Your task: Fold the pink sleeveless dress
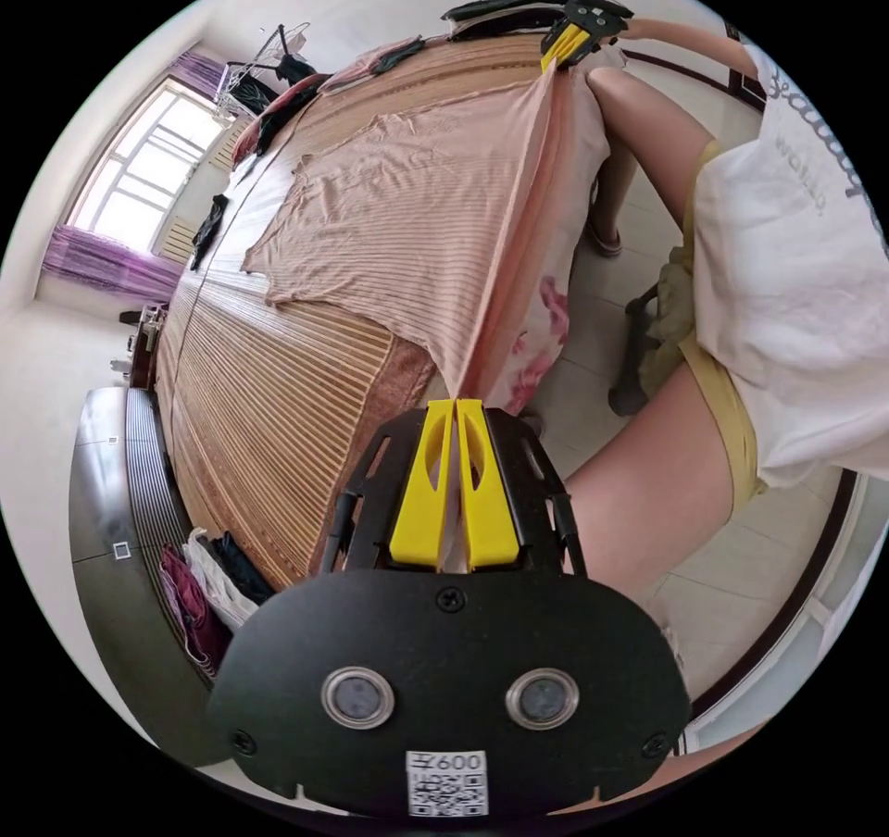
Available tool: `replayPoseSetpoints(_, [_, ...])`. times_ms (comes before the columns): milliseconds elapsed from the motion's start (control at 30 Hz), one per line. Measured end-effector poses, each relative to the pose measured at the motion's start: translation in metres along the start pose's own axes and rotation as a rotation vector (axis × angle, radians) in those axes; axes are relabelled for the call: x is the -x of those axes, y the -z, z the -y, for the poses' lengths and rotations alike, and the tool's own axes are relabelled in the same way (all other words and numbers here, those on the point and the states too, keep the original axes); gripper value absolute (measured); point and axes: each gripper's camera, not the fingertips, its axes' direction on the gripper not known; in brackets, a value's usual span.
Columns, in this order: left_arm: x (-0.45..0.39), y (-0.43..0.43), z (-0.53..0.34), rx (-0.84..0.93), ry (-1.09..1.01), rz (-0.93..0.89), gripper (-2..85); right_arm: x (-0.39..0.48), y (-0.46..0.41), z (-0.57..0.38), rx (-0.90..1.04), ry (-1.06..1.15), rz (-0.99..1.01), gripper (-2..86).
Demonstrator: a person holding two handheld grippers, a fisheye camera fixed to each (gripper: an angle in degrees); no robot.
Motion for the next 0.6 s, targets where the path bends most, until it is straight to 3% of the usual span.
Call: replayPoseSetpoints(600, [-0.013,-0.015,-0.020,0.013,0.039,-0.009,1.2,0.038,0.016,-0.003,-0.007,0.036,-0.050,-0.8])
